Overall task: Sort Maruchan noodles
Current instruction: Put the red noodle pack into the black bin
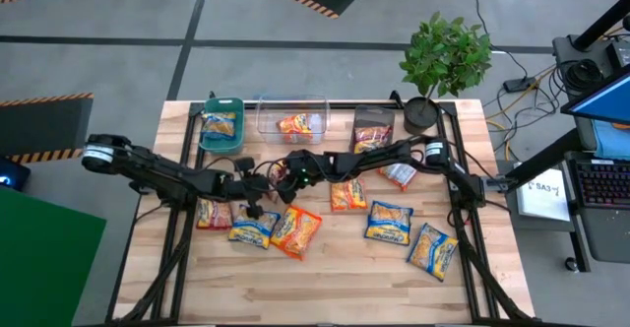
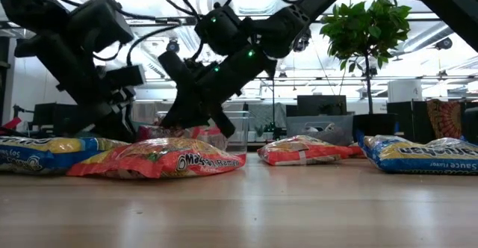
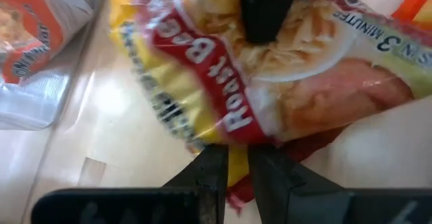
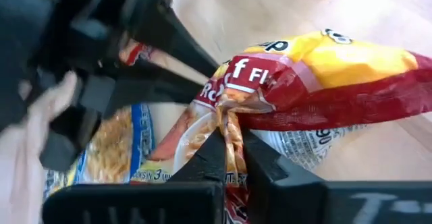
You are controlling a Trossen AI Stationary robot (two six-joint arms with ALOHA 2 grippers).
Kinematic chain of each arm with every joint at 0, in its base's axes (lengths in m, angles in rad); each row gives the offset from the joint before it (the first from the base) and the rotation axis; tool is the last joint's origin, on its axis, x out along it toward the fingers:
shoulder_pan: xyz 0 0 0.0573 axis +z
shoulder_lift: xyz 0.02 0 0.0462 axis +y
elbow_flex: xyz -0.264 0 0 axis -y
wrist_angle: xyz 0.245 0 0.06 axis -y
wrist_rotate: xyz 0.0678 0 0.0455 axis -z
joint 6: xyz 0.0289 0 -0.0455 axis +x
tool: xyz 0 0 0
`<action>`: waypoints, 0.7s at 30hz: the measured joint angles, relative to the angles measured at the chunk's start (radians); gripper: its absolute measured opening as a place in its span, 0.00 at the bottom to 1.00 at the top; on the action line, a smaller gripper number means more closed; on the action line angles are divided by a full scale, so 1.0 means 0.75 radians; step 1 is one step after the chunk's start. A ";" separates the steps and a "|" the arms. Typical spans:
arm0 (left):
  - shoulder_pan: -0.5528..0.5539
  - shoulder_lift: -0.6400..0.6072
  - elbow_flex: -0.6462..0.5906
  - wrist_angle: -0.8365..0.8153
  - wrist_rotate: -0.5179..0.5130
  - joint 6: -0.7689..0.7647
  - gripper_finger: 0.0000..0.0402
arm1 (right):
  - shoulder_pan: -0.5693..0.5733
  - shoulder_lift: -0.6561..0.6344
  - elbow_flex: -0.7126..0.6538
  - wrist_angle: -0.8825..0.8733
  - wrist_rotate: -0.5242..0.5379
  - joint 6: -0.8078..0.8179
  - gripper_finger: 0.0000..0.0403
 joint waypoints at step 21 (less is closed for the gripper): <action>-0.042 -0.806 0.002 0.056 -0.053 0.159 0.10 | -0.012 -0.635 0.000 -0.851 0.440 -0.358 0.03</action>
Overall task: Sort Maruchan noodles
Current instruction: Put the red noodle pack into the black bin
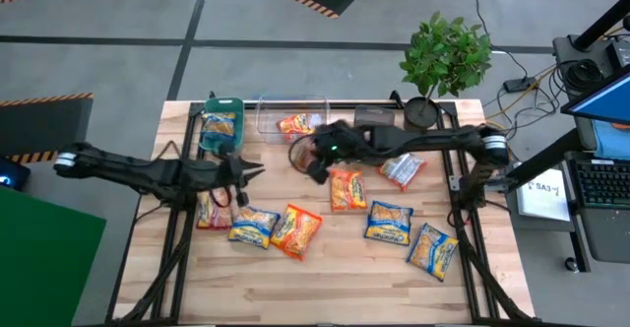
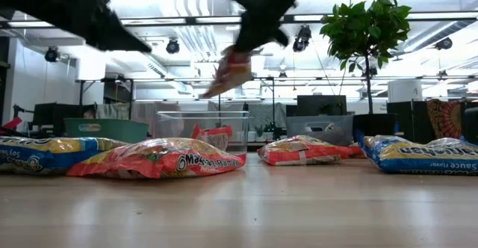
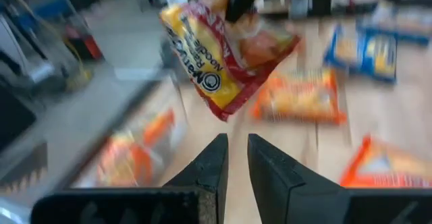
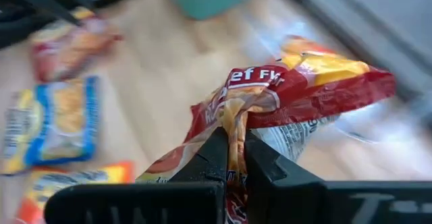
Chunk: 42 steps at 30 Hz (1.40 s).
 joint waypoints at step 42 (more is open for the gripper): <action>0.000 -0.073 0.001 0.176 0.000 0.036 0.10 | -0.283 0.220 -0.257 -0.260 0.680 0.401 0.03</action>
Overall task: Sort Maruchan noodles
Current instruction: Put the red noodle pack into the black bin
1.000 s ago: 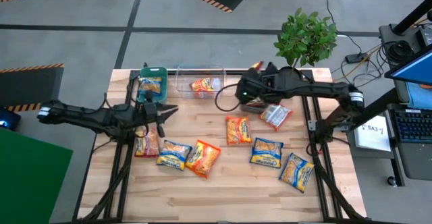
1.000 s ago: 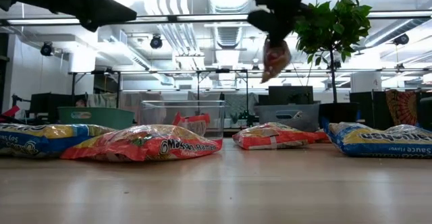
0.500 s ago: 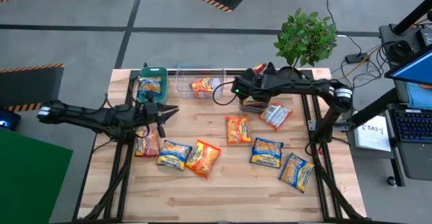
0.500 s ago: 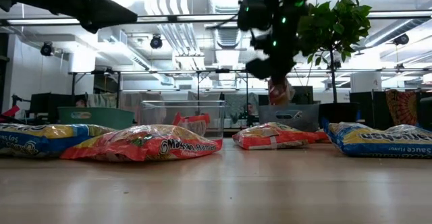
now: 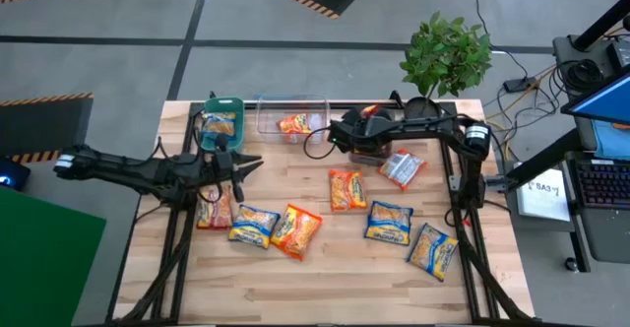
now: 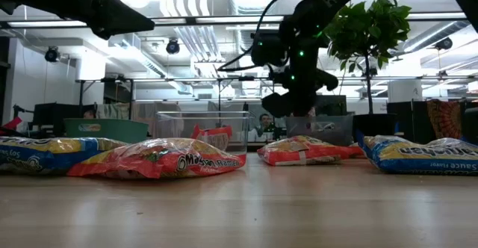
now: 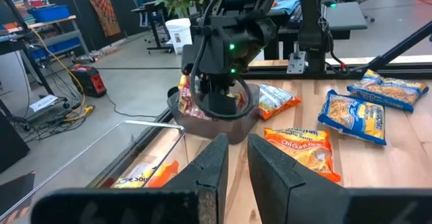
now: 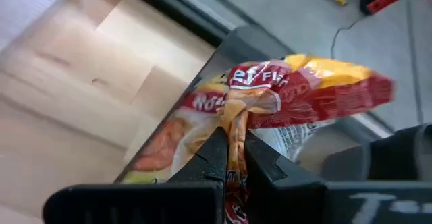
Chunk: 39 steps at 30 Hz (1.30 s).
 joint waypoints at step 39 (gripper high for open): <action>0.001 0.030 0.000 0.003 -0.023 0.001 0.10 | 0.001 -0.153 0.021 0.025 -0.210 0.063 0.36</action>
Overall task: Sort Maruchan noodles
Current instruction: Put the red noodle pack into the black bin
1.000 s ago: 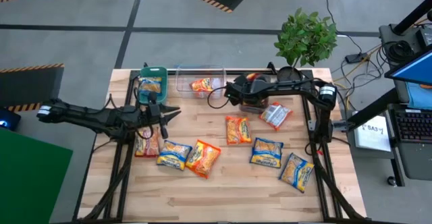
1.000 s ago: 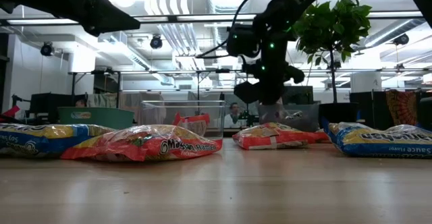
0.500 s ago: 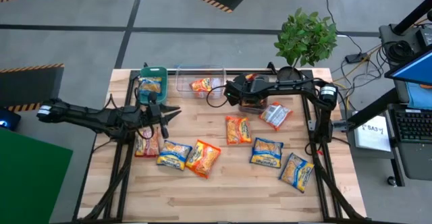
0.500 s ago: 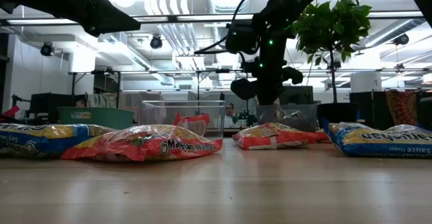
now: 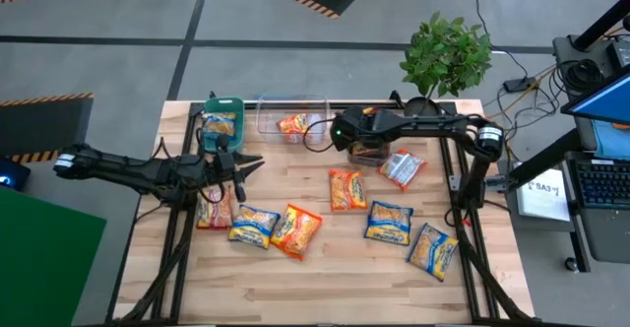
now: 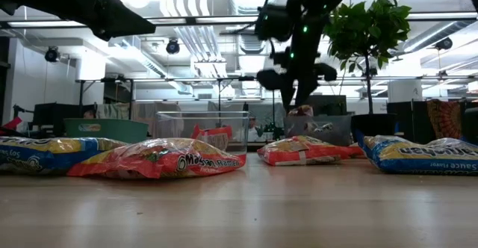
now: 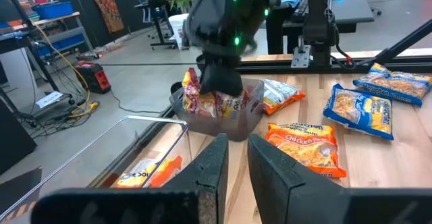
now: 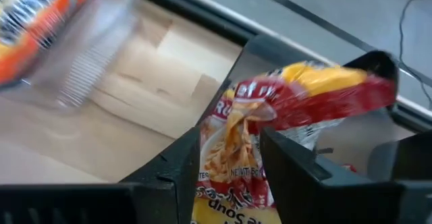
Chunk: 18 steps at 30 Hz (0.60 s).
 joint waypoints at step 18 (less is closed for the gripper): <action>0.000 0.003 0.000 -0.018 0.000 0.000 0.10 | -0.071 -0.077 -0.164 0.027 0.061 0.015 0.02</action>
